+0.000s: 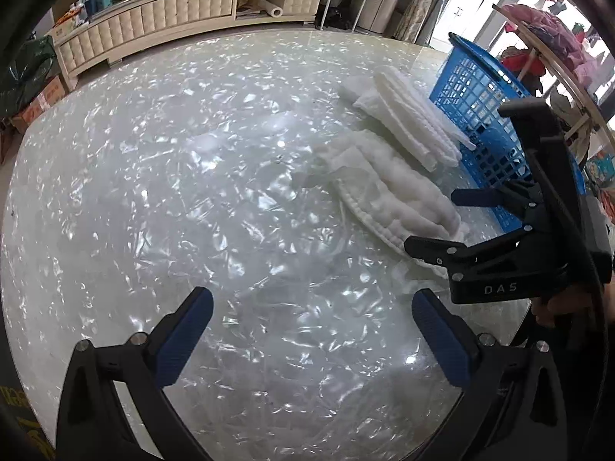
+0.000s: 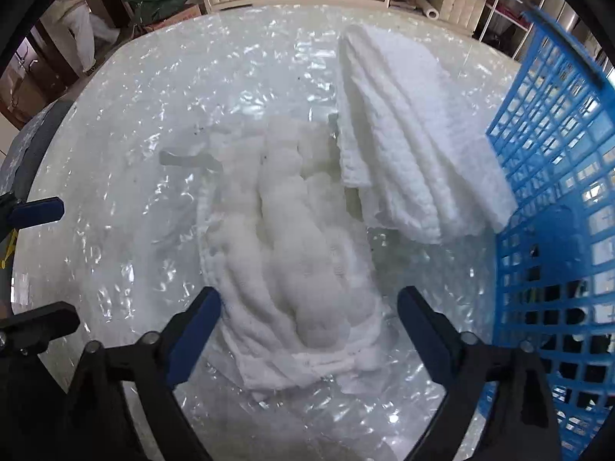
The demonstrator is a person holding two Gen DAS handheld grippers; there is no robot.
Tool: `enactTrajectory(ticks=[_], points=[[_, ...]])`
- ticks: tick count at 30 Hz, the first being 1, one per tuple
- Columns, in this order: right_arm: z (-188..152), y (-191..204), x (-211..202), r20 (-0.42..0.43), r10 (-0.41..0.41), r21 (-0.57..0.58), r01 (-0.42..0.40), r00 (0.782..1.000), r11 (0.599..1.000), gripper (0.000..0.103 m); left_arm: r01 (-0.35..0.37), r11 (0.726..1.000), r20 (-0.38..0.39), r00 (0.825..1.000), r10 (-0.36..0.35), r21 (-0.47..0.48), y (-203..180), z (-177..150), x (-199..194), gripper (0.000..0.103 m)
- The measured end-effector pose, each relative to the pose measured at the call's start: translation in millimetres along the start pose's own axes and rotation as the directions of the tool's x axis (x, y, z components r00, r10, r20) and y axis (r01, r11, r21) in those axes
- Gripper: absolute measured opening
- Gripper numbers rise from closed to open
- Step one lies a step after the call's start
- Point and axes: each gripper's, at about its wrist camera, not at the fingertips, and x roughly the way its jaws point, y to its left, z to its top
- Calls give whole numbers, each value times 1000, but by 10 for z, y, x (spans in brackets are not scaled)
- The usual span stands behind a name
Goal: Organize soft objects
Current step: 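Move the right tool to the folded white cloth pad on the table, then grasp the white cloth pad by its end with the right tool and lift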
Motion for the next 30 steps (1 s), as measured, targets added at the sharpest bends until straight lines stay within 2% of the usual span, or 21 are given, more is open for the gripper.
enactTrajectory(ticks=[5,7,9,11,15,20,30], points=[[-24,109,66,-2,-3,-27,2,1000,1000,85,12,1000,-1,1000,-12,-18,53,-7,20,103],[-46,135,49,6,4,-37,-4,1000,999,77,12,1000,-1,1000,-12,-17,51,-11,24,103],[-79,189,19,17,14,-48,-13,1000,999,57,14,1000,1,1000,-14,-16,43,-10,24,103],[-88,257,-14,24,28,-55,-26,999,998,43,15,1000,4,1000,-15,-13,34,-11,11,103],[-161,367,-65,32,51,-79,-49,998,996,24,16,1000,14,1000,-16,-12,23,-6,-26,103],[-224,399,-67,33,81,-85,-78,996,993,19,13,1000,32,999,-13,-11,18,1,-94,103],[-231,325,-390,96,88,-85,-80,992,993,19,4,1000,64,998,-4,-4,-19,19,-249,103]])
